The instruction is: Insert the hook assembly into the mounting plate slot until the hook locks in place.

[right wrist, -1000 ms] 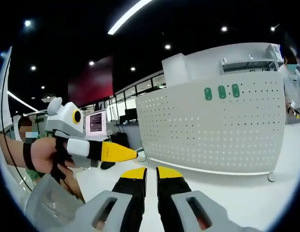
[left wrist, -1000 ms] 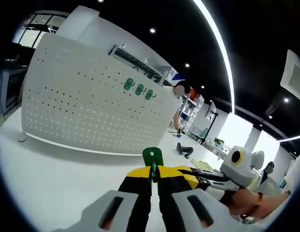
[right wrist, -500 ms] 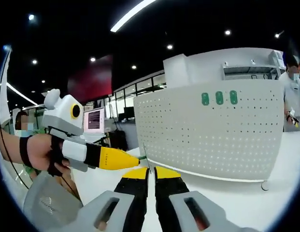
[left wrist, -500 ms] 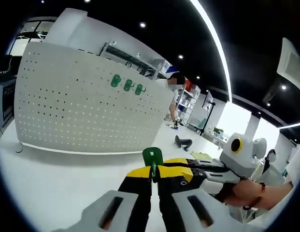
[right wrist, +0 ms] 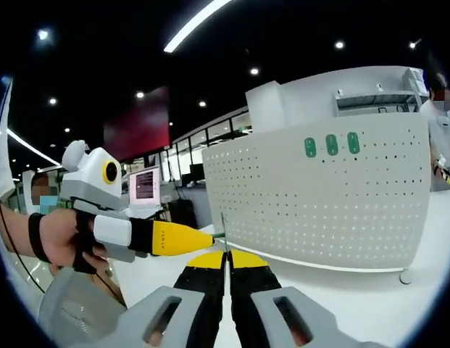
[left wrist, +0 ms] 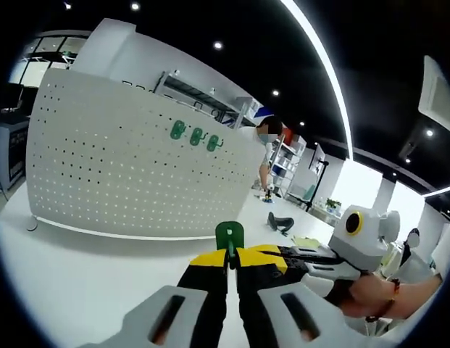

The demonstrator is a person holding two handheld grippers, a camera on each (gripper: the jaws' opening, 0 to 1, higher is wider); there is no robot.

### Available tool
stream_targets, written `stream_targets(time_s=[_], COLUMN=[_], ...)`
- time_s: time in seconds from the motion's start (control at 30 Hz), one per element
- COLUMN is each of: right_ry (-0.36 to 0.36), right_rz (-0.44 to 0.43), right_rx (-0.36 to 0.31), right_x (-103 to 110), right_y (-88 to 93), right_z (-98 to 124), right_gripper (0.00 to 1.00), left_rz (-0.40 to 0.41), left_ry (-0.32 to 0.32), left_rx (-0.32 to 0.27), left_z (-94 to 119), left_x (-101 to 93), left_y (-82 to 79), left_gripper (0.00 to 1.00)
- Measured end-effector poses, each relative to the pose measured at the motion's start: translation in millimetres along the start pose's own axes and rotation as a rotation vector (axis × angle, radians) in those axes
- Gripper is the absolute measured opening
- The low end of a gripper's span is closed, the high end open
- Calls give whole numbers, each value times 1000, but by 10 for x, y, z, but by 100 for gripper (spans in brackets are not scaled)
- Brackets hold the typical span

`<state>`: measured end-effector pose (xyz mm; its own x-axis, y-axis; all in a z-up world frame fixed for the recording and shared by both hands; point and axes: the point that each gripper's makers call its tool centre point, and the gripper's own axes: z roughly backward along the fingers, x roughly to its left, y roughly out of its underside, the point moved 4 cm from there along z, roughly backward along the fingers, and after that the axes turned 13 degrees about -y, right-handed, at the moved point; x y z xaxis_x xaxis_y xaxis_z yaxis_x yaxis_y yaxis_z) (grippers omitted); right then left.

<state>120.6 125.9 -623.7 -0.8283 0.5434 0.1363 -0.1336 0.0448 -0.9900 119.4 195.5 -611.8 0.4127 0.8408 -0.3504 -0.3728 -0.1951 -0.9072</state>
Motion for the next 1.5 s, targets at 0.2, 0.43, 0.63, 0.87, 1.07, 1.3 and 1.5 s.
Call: stream_targets(time_s=[0.2, 0.43, 0.63, 0.87, 1.07, 1.3, 1.5], right_ry=[-6, 1, 3, 6, 7, 27, 48], right_rz=[13, 16, 15, 14, 16, 28, 7], right_rx=[-4, -5, 13, 53, 73, 82, 73], right_x=[-8, -61, -128, -174, -193, -249, -265], right_y=[-26, -32, -15, 50, 96, 111, 157], right_z=[-28, 14, 110, 223, 330, 438, 516], right_gripper=[2, 5, 8, 13, 14, 16, 16], left_rz=[-10, -22, -23, -60, -83, -112, -146], left_ry=[-32, -66, -87, -118, -141, -153, -161], left_rx=[-27, -47, -72, -102, -120, -137, -153], left_z=[11, -7, -53, -124, -205, -281, -327], left_x=[46, 104, 110, 98, 103, 88, 96], left_y=[-39, -75, -134, -211, -265, -312, -339], left_gripper=[2, 2, 2, 2, 3, 3, 2])
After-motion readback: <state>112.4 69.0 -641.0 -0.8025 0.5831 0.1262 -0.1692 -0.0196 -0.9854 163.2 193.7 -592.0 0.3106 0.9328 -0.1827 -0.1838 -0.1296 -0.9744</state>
